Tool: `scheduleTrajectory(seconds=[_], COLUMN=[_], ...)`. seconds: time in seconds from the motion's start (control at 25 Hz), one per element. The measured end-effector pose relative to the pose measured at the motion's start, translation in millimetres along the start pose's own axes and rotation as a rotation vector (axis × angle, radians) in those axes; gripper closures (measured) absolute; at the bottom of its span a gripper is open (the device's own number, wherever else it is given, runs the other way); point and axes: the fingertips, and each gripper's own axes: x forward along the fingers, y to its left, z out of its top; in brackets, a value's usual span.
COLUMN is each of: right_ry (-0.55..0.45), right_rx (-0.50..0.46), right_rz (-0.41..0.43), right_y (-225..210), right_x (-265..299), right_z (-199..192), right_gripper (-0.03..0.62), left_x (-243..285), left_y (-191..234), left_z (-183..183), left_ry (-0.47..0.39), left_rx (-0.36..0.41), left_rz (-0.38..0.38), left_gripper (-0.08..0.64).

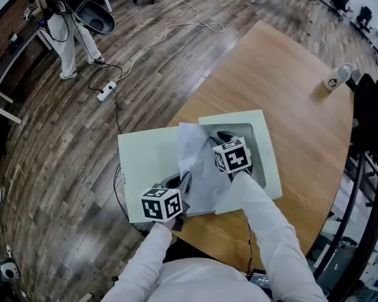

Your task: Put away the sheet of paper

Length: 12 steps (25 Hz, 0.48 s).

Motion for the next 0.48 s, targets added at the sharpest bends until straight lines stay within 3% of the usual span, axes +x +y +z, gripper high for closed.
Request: scheduleTrajectory(seconds=[0.24, 0.48], right_ry=[0.009, 0.002], right_rx=[-0.014, -0.019], right_rz=[-0.014, -0.021], right_y=[2.9, 2.2], right_x=[-3.3, -1.9], right_z=[-1.6, 3.0], right_gripper=[0.462, 0.461], left_x=[-2.2, 0.5], left_y=[2.8, 5.8], left_z=[-2.7, 0.4], left_ry=[0.026, 0.058], left_rx=[-0.056, -0.032], left_rz=[0.002, 0.025], left_gripper=[0.543, 0.543])
